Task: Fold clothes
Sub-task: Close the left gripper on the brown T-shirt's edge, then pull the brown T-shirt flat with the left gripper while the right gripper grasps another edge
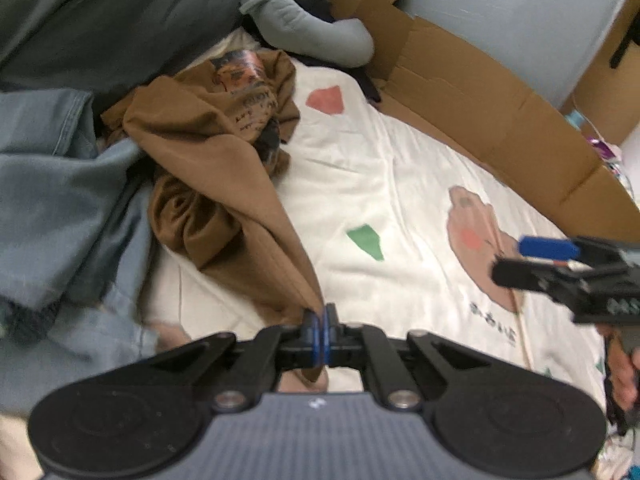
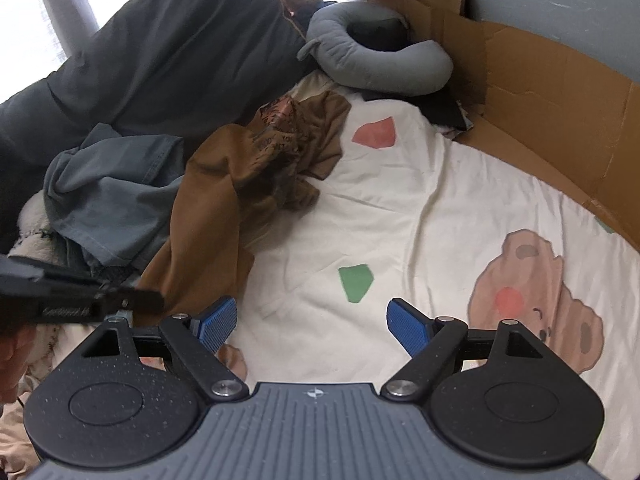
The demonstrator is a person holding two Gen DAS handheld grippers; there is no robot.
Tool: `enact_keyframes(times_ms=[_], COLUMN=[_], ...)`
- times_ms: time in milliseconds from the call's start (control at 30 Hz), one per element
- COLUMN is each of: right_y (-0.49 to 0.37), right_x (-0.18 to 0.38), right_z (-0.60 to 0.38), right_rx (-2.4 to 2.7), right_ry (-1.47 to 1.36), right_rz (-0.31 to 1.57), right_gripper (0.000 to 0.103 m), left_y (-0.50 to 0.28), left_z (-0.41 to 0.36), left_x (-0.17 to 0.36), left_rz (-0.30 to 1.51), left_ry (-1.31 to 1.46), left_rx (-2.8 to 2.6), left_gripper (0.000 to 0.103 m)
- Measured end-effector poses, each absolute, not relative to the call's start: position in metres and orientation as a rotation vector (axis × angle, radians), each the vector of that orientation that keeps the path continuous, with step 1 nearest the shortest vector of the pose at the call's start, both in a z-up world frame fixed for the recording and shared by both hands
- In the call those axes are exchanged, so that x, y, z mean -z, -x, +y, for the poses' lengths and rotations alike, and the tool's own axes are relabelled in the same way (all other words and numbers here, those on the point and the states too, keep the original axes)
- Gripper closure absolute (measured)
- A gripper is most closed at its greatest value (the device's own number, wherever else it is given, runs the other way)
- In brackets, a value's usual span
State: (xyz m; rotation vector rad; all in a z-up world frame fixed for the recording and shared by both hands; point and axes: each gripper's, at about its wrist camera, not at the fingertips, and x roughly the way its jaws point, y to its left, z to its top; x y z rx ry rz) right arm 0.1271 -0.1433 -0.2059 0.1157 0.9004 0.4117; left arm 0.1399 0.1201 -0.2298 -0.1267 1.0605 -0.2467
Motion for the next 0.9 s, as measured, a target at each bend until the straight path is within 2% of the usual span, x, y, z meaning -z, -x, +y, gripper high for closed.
enact_keyframes(times_ms=[233, 667, 733, 800, 833, 867, 900], right_y=[-0.124, -0.106, -0.103, -0.100, -0.099, -0.097, -0.096], right_x=[0.217, 0.260, 0.264, 0.266, 0.267, 0.268, 0.269], right_z=[-0.133, -0.089, -0.087, -0.086, -0.086, -0.086, -0.085], right_rx=[-0.443, -0.580, -0.591, -0.605, -0.612, -0.618, -0.625], right_ry=[-0.167, -0.382, -0.375, -0.355, -0.346, -0.336, -0.326], right_rz=[0.952, 1.206, 1.228, 1.237, 1.242, 1.247, 1.251], right_gripper=[0.017, 0.017, 0.025, 0.068, 0.076, 0.092, 0.099], left_y=[-0.106, -0.073, -0.068, -0.067, -0.066, -0.067, -0.067], left_z=[0.117, 0.095, 0.093, 0.092, 0.092, 0.093, 0.095], left_x=[0.236, 0.255, 0.255, 0.256, 0.256, 0.257, 0.257], left_rz=[1.122, 1.178, 1.169, 1.175, 1.180, 1.185, 1.189], left_ry=[0.172, 0.301, 0.333, 0.337, 0.336, 0.338, 0.341], left_rx=[0.299, 0.436, 0.462, 0.471, 0.474, 0.480, 0.487], left_gripper=[0.102, 0.102, 0.102, 0.101, 0.101, 0.101, 0.099])
